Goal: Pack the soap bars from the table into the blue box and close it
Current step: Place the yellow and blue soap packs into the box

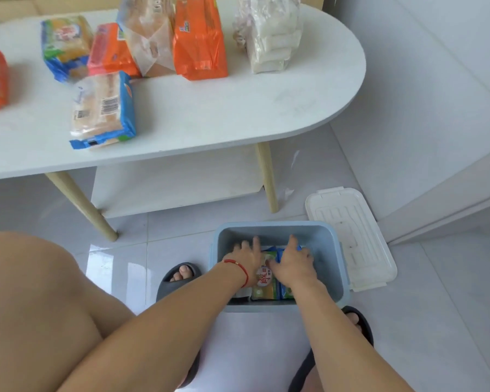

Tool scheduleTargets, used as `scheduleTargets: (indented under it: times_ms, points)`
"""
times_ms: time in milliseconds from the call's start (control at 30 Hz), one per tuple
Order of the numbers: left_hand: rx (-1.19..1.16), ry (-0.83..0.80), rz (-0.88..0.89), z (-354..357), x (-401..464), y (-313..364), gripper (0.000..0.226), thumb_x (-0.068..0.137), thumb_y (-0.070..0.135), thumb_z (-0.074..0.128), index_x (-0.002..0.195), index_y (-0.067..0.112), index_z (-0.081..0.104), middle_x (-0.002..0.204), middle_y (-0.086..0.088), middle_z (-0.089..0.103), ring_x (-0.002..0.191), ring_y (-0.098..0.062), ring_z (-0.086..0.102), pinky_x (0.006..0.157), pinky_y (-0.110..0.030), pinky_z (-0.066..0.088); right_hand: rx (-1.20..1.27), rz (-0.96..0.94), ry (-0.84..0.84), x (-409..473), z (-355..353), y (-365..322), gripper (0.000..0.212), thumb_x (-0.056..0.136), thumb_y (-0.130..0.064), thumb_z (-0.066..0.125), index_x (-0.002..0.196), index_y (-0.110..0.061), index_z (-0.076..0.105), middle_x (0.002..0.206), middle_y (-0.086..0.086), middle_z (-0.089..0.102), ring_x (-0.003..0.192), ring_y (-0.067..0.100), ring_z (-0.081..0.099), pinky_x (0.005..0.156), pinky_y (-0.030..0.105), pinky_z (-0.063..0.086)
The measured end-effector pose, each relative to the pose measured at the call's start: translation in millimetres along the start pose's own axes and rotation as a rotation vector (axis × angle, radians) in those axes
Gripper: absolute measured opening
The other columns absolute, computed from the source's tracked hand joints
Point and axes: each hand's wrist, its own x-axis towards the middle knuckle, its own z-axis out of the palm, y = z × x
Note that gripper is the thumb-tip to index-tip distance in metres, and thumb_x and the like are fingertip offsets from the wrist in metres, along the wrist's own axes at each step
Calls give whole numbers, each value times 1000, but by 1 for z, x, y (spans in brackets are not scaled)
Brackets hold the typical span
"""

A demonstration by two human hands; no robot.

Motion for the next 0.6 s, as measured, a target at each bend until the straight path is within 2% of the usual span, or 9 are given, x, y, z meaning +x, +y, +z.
scheduleTargets:
  times_ms: [100, 167, 267, 367, 467, 533, 600]
  points:
    - [-42, 192, 84, -28, -38, 9, 52, 91, 12, 60, 138, 7, 40, 132, -20, 55, 123, -37, 55, 98, -47, 51, -2, -91, 65, -23, -32, -30, 46, 99, -37, 57, 133, -8, 53, 140, 21, 52, 133, 39, 46, 107, 50, 46]
    - [-55, 306, 112, -57, -71, 5, 42, 90, 16, 55, 132, 13, 49, 124, -14, 63, 113, -36, 62, 90, -44, 54, 119, -188, 10, -44, -60, -55, 29, 99, -29, 55, 114, -9, 68, 122, 18, 69, 116, 35, 64, 97, 47, 55]
    - [-35, 587, 80, -103, -128, -12, 38, 88, 33, 52, 125, 23, 54, 112, -9, 71, 102, -38, 67, 77, -39, 50, 315, -360, -131, -89, -97, -95, 23, 98, -28, 55, 100, -16, 74, 94, 12, 80, 91, 27, 76, 76, 41, 64]
    - [-81, 885, 73, -160, -186, -48, 37, 78, 44, 44, 110, 31, 58, 87, -3, 75, 86, -35, 70, 69, -35, 53, 319, -656, 53, -132, -123, -149, 20, 92, -41, 58, 90, -28, 72, 74, -6, 77, 65, 5, 73, 62, 35, 57]
    - [-296, 1124, 11, -225, -213, -97, 26, 77, 41, 50, 97, 30, 64, 69, 3, 72, 77, -30, 70, 70, -38, 56, 432, -832, 251, -154, -140, -213, 13, 89, -34, 62, 89, -27, 73, 74, -10, 75, 69, 5, 72, 69, 29, 56]
    - [-414, 1260, -88, -263, -207, -133, 16, 83, 27, 59, 95, 23, 68, 77, 0, 74, 82, -33, 69, 71, -36, 54, 417, -881, 342, -153, -147, -252, 12, 92, -23, 62, 94, -24, 75, 78, -13, 72, 76, 3, 69, 74, 28, 55]
    - [-479, 1305, -203, -282, -191, -168, 22, 86, 15, 58, 103, 13, 71, 100, -11, 74, 96, -36, 66, 78, -37, 52, 311, -932, 383, -146, -149, -289, 17, 95, -17, 60, 105, -18, 74, 95, -7, 74, 97, 13, 69, 88, 34, 54]
